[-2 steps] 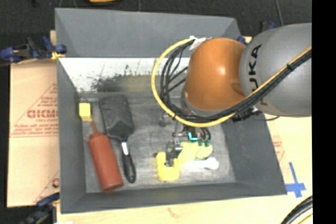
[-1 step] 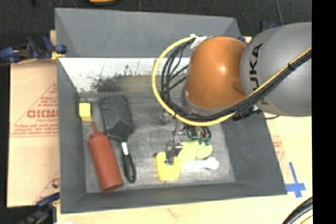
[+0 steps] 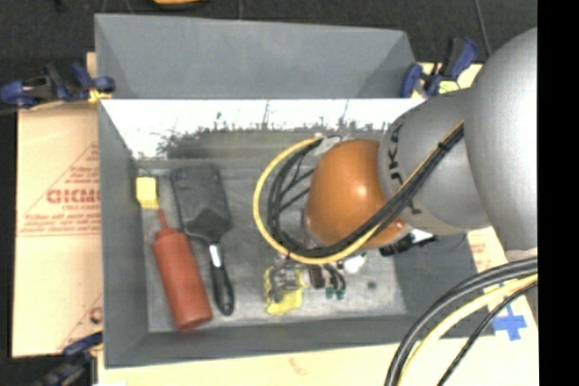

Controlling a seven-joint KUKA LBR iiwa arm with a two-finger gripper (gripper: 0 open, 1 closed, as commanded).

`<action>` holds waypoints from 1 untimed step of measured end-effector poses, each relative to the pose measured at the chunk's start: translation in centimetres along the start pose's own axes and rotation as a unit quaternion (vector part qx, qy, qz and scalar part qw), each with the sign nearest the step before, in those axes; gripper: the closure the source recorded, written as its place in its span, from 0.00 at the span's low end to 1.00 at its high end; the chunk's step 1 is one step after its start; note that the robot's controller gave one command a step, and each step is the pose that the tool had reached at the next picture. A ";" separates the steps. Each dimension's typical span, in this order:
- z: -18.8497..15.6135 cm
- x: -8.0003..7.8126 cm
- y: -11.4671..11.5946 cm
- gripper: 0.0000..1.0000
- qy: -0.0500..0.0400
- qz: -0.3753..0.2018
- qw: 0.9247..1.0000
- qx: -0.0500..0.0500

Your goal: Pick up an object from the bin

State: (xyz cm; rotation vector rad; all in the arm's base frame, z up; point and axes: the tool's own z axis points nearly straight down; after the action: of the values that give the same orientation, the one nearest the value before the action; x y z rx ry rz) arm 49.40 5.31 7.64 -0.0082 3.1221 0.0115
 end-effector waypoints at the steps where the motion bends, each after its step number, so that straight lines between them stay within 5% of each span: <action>1: 0.0 0.0 0.0 1.00 0.000 0.001 1.000 0.000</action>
Offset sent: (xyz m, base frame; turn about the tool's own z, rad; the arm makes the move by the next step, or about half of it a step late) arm 0.0129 -0.0278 0.1630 0.0781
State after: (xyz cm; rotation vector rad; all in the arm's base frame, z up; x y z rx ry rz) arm 49.39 5.30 7.64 -0.0060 3.1223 0.0116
